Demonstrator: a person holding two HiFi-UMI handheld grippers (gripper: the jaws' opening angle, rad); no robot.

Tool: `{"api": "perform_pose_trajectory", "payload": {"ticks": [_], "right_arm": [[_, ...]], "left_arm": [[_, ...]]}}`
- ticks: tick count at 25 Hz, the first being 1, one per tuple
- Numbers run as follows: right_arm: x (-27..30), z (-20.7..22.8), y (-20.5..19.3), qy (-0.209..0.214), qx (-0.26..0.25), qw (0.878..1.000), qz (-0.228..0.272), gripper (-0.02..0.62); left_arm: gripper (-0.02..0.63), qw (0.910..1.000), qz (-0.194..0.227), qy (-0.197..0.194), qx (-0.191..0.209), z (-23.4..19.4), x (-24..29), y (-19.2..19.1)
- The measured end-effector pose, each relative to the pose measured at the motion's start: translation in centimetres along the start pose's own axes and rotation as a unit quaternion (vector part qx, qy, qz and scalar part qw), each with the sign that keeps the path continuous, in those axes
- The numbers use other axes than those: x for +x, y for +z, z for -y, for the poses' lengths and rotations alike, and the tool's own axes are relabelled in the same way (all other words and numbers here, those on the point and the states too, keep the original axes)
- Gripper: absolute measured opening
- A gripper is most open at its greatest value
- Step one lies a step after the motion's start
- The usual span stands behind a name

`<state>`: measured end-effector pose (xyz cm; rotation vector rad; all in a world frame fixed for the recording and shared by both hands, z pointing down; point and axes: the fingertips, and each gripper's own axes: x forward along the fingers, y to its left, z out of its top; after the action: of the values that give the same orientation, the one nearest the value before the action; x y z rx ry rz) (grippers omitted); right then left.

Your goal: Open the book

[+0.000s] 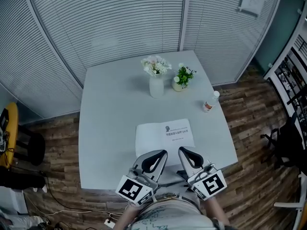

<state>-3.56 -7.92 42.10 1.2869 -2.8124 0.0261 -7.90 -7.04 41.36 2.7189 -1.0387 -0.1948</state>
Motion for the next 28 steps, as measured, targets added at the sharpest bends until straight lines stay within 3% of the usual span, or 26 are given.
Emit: {"api": "perform_pose_trajectory", "payload": {"ticks": [28], "right_arm": [[0.7,-0.6,-1.6,0.017,-0.012,0.999,-0.032,0.002]], "left_arm": [[-0.002,0.9994,-0.034,0.001,-0.002,-0.2,0.2,-1.8]]}}
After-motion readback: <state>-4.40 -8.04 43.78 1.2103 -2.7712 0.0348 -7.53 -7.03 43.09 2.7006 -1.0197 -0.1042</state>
